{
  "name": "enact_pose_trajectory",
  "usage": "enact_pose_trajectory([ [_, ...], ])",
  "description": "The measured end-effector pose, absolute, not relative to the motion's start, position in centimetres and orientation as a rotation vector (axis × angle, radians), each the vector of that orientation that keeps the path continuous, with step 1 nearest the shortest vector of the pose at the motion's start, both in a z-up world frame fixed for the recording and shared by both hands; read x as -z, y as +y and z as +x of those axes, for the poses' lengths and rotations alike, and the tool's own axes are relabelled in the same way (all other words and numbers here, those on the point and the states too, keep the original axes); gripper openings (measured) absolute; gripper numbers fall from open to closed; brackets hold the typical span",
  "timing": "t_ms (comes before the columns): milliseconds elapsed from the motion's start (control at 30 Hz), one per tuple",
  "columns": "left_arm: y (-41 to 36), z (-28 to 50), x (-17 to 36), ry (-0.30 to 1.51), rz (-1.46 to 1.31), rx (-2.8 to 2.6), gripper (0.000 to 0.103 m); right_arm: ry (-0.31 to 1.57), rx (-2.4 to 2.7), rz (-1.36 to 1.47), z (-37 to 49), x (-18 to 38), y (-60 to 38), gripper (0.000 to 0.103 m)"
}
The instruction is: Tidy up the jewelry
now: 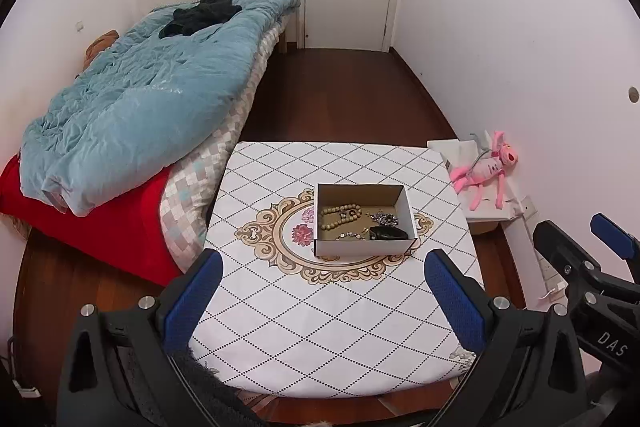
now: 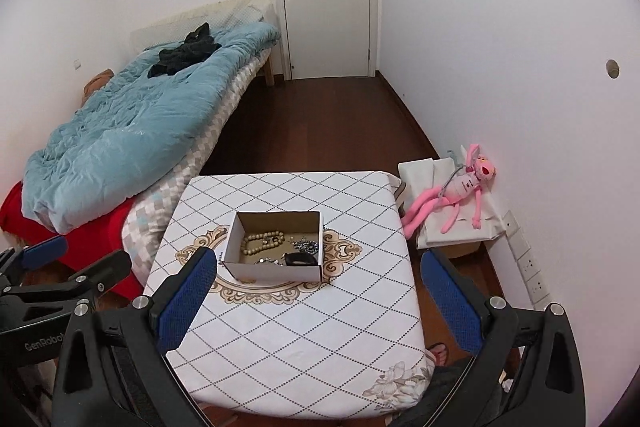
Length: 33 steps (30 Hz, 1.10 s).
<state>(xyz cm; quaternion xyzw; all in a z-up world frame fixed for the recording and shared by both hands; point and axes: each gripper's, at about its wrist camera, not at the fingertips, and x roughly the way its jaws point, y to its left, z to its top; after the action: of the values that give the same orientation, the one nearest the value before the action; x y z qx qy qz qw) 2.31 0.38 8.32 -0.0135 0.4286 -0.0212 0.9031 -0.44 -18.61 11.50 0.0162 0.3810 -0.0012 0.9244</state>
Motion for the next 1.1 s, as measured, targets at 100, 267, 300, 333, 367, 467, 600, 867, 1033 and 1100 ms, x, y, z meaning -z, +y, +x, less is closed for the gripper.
enact_pose_trajectory([
  [100,0.3,3.2,-7.9,0.900,-0.023,0.041,0.103,0.798,0.013,0.028,0.5,-11.1,-18.5,0.103],
  [267,0.3,5.0,-7.1,0.925,-0.023,0.017,0.103,0.831,0.031,0.027,2.7,-9.9,-18.5,0.103],
  [300,0.3,5.4,-6.9,0.927,-0.022,0.010,0.103,0.832,0.035,0.026,3.0,-9.8,-18.4,0.103],
  [333,0.3,5.6,-6.8,0.930,-0.021,0.007,0.103,0.836,0.042,0.022,3.5,-9.6,-18.4,0.103],
  [367,0.4,6.1,-6.6,0.934,-0.020,0.000,0.103,0.838,0.046,0.021,4.0,-9.4,-18.4,0.103],
  [467,0.5,7.5,-5.7,0.956,-0.011,-0.017,0.103,0.853,0.062,0.020,5.5,-8.7,-18.6,0.103],
  [600,0.5,9.0,-4.6,0.982,-0.002,-0.021,0.103,0.883,0.080,0.011,7.5,-7.5,-18.7,0.103],
  [867,0.5,11.1,-2.6,1.037,0.004,-0.027,0.103,0.989,0.086,0.006,10.5,-3.4,-19.1,0.103],
  [1033,0.6,11.5,-2.3,1.044,0.000,-0.028,0.103,1.016,0.091,-0.003,11.2,-2.5,-19.2,0.103],
  [1100,0.6,11.6,-2.2,1.047,0.003,-0.024,0.103,1.018,0.090,-0.002,11.2,-2.5,-19.2,0.103],
])
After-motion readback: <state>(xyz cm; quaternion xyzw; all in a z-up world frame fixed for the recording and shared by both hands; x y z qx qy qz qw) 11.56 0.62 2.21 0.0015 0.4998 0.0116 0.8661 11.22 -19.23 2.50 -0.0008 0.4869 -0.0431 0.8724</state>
